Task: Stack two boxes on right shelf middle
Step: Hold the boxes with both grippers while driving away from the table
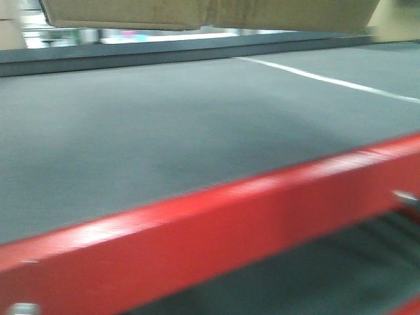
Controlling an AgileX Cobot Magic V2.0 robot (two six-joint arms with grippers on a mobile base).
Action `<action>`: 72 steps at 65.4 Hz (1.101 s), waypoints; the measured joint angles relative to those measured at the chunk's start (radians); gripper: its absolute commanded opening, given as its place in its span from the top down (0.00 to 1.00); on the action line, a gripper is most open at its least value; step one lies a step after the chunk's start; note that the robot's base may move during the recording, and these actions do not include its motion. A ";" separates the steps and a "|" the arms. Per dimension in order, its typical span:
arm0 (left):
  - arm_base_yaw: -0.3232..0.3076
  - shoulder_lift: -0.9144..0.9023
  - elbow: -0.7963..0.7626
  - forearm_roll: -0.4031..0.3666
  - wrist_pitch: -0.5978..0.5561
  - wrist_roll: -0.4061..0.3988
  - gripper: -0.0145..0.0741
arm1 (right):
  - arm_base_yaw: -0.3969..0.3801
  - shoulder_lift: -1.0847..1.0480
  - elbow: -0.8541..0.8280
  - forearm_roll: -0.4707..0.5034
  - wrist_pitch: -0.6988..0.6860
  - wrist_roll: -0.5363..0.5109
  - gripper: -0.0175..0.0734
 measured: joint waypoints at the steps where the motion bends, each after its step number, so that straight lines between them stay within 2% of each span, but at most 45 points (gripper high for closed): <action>1: 0.000 0.000 0.000 0.000 0.000 0.000 0.96 | 0.000 0.000 0.000 0.000 0.000 0.000 0.98; 72: 0.000 0.000 0.002 0.000 0.000 0.000 0.96 | 0.000 0.000 0.000 0.000 0.000 0.000 0.98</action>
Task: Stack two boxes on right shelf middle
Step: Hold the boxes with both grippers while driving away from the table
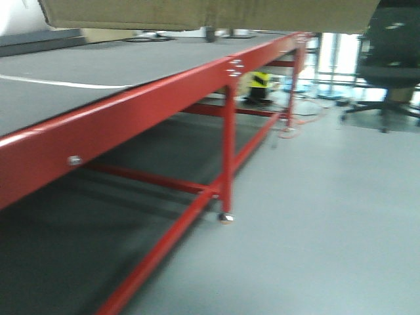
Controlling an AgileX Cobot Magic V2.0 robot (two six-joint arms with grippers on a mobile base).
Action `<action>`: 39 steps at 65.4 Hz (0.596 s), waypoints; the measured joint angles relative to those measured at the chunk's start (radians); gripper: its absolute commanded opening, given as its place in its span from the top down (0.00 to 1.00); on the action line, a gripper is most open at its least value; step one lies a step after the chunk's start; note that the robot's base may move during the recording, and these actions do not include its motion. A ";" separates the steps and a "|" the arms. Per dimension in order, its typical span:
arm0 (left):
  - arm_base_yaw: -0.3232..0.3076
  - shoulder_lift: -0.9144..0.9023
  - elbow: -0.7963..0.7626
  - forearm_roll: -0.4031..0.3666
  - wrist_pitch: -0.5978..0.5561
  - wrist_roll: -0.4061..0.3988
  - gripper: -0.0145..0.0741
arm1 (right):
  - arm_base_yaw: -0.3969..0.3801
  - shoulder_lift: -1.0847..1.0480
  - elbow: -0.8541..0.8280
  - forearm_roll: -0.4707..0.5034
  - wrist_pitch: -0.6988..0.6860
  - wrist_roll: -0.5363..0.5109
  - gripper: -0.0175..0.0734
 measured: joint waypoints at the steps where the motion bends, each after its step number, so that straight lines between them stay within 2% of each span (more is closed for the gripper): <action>1: 0.000 0.000 0.000 0.000 0.000 0.000 0.96 | 0.000 0.000 0.000 0.000 0.000 0.000 0.98; 39: 0.000 0.000 0.000 0.004 0.000 0.000 0.96 | 0.000 0.000 0.000 0.000 0.000 0.000 0.98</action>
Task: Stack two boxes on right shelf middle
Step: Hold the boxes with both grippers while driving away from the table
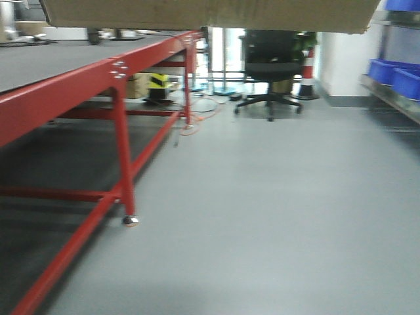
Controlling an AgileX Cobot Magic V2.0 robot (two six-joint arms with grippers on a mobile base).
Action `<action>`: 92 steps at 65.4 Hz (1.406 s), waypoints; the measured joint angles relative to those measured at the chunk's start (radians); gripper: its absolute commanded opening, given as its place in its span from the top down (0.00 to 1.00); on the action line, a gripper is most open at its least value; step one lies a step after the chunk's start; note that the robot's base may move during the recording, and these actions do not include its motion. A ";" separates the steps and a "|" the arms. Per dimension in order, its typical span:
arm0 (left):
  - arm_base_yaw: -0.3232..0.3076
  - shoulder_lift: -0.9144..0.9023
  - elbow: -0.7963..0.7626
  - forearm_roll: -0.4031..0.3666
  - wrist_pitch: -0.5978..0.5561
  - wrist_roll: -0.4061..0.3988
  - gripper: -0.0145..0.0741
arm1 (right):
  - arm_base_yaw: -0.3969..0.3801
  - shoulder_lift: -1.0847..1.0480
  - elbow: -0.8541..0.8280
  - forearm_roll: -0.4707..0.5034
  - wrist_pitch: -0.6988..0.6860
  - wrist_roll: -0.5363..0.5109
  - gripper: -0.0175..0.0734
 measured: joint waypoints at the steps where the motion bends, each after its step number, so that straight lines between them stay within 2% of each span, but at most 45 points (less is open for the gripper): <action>1: 0.000 0.000 0.000 0.000 0.000 0.000 0.96 | 0.000 0.000 0.000 0.000 0.000 0.000 0.98; 92: 0.000 0.000 0.000 0.002 0.000 0.000 0.96 | 0.000 0.000 0.000 0.000 0.000 0.000 0.98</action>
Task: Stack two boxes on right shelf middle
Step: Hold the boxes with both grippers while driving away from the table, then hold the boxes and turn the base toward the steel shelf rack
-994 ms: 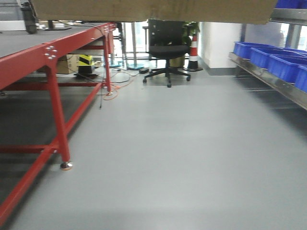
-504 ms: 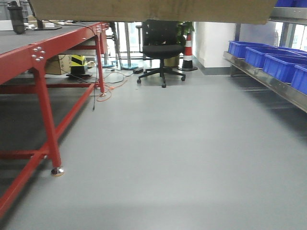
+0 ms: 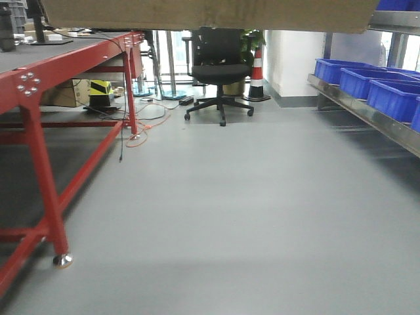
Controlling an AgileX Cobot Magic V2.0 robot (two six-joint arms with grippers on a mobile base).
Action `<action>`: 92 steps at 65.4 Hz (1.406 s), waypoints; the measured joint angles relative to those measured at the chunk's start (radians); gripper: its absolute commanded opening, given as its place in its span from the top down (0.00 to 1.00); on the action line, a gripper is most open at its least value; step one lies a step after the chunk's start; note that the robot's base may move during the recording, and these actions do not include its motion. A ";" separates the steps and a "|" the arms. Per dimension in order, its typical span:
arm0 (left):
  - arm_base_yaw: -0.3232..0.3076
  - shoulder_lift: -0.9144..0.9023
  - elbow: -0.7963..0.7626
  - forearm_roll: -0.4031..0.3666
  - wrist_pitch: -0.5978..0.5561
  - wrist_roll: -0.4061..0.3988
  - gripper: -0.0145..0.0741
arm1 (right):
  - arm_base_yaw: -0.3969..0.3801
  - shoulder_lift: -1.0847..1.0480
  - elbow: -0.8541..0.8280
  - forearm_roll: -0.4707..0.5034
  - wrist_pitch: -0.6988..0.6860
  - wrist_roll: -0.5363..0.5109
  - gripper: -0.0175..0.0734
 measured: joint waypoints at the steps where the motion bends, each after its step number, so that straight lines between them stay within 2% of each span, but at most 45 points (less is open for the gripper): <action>1: 0.000 0.000 0.000 0.000 0.000 0.000 0.96 | 0.000 0.000 0.000 0.000 0.000 0.000 0.98; 92: 0.000 0.000 0.000 0.004 0.000 0.000 0.96 | 0.000 0.000 0.000 0.000 -0.001 0.000 0.98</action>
